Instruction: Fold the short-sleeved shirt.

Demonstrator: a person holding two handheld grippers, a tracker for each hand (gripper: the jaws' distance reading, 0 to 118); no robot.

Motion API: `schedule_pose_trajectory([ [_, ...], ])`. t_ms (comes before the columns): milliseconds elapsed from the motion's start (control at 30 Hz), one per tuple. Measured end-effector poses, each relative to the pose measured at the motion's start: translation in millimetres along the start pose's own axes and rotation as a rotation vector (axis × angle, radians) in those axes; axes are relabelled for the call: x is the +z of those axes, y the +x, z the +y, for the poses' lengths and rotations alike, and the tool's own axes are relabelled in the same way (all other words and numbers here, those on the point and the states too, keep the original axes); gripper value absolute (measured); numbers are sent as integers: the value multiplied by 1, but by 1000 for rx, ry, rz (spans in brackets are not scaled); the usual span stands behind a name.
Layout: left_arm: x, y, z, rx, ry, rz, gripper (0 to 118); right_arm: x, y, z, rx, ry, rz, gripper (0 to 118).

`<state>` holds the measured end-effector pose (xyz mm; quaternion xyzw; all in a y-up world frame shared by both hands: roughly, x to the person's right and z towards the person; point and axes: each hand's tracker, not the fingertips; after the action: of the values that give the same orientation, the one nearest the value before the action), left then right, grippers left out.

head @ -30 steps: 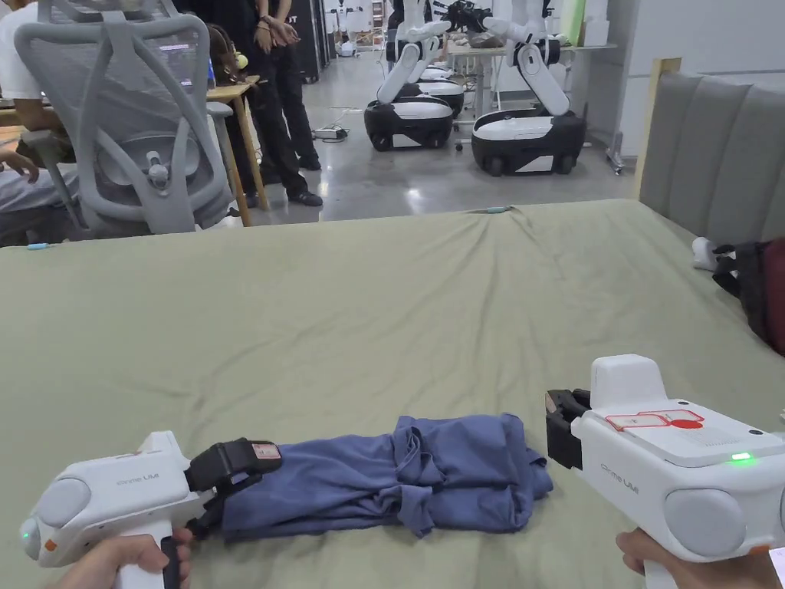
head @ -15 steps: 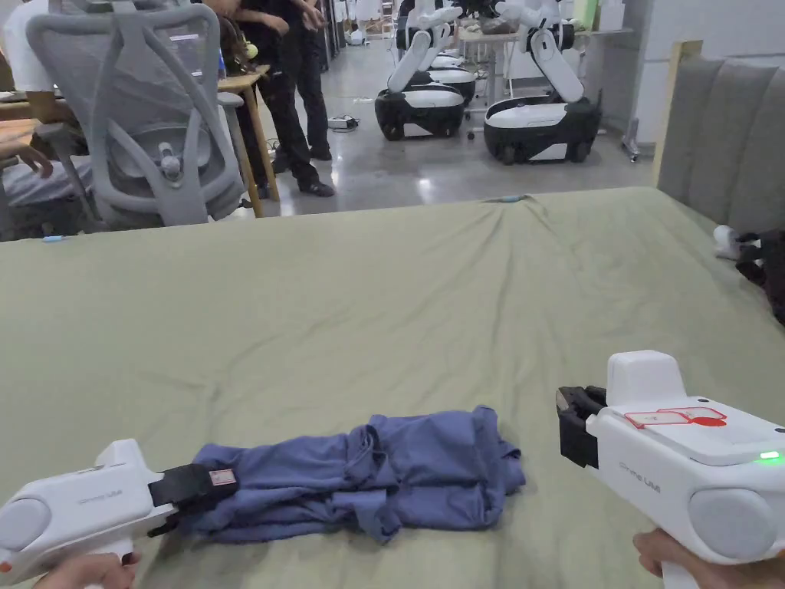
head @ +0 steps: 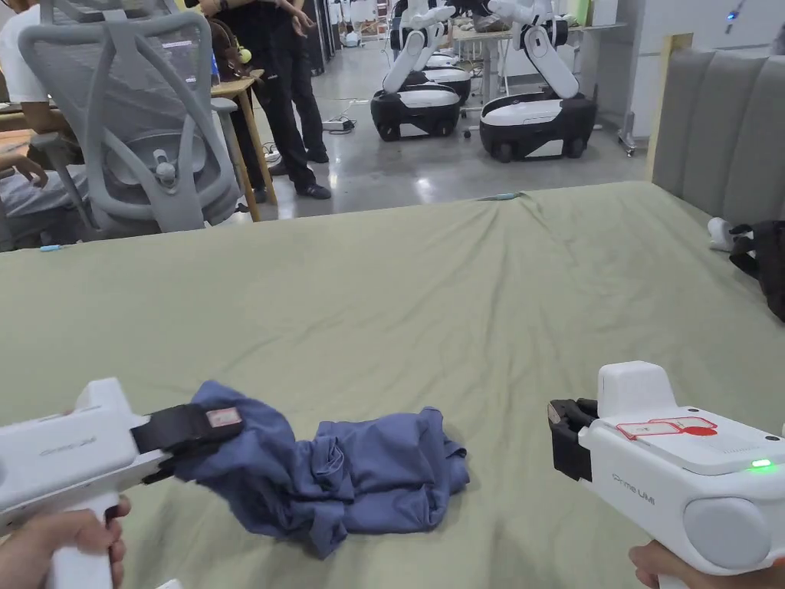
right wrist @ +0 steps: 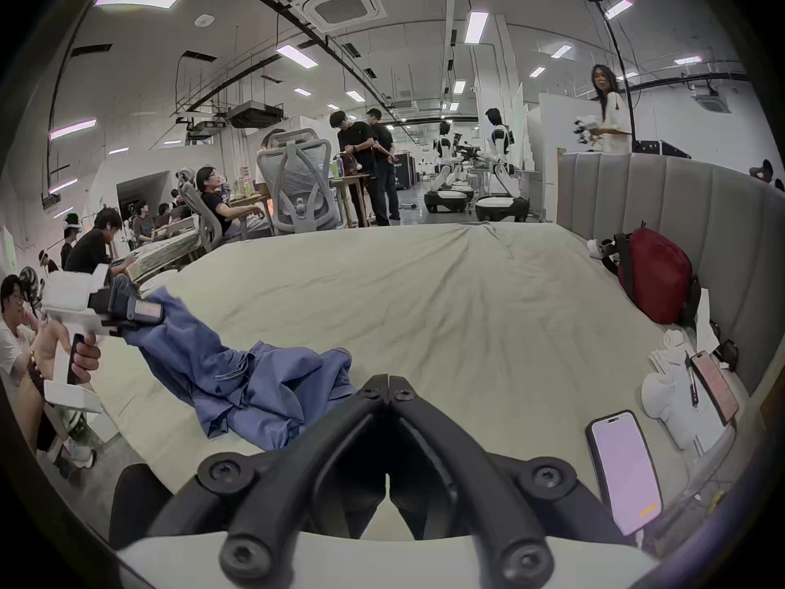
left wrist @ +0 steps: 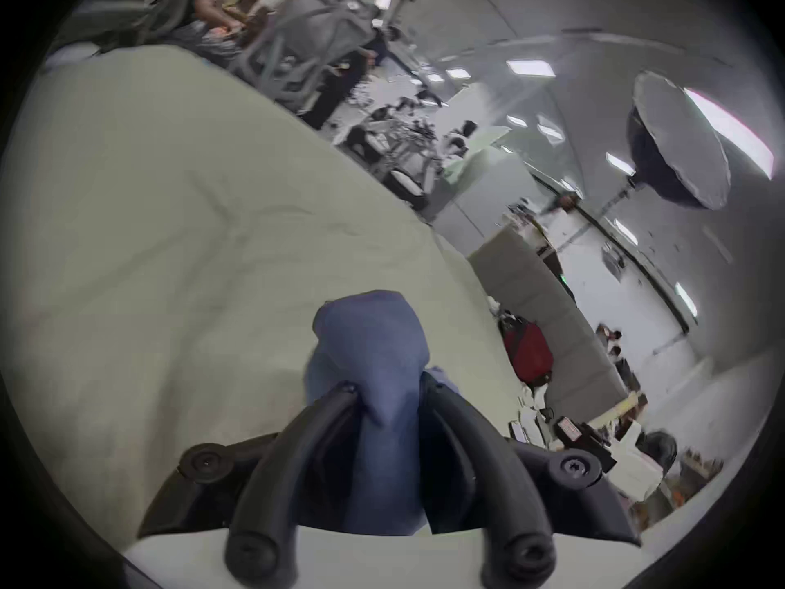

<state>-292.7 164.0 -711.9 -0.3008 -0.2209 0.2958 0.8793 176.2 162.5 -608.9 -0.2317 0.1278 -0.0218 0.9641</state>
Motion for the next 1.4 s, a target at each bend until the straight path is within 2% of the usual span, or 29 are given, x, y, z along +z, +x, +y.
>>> schedule_pose_trajectory([
  [133,-71,51,-21,-59,-114,-66,18,3,9,-5,-25,-1,-5,0],
  [300,-166,65,-59,-115,-280,58,18,13,19,-9,-38,-15,-27,0],
  [367,-183,60,-68,-88,-300,68,20,17,23,-12,-42,-14,-31,0],
  [433,-174,68,-74,-76,-273,43,32,17,28,-15,-46,-19,-42,0],
  [467,-170,72,-71,-74,-268,8,45,16,30,-17,-48,-23,-44,0],
  [500,-162,77,-65,-59,-277,-44,72,15,31,-18,-52,-28,-45,0],
  [567,-135,91,-54,-19,-243,-70,116,14,31,-18,-56,-38,-42,0],
  [600,-119,97,-47,-10,-183,-53,118,13,30,-19,-57,-42,-40,0],
  [633,-101,97,-42,-41,-86,-74,117,12,28,-20,-59,-44,-39,0],
  [700,-85,74,-18,-108,-7,-44,118,11,27,-21,-79,-36,-35,0],
  [733,-80,68,-14,-123,-15,-7,111,10,26,-21,-88,-35,-30,0],
  [767,-80,61,-10,-137,-43,35,88,9,24,-22,-95,-35,-23,0],
  [800,-81,63,-14,-125,-60,40,27,8,21,-22,-98,-36,-17,0],
  [833,-86,57,-16,-132,-76,43,3,7,21,-22,-97,-36,-14,0],
  [900,-102,43,-30,-129,-83,83,0,4,17,-23,-90,-40,-12,0],
  [933,-106,60,-42,-111,-98,81,0,3,14,-23,-85,-41,-10,0],
  [1000,-124,62,-57,-67,-151,47,0,5,13,-22,-80,-43,-10,0],
  [1100,-163,85,-73,-93,-223,-49,0,5,18,-23,-97,-47,-4,0],
  [1233,-219,85,-104,-71,-322,79,0,9,23,-25,-85,-65,-22,0],
  [1300,-222,80,-111,-38,-275,6,0,11,29,-27,-82,-73,-44,0],
  [1333,-216,87,-113,-43,-276,22,0,9,32,-26,-94,-91,-50,0],
  [1400,-195,100,-102,-32,-276,31,0,0,32,-18,-146,-120,-1,0],
])
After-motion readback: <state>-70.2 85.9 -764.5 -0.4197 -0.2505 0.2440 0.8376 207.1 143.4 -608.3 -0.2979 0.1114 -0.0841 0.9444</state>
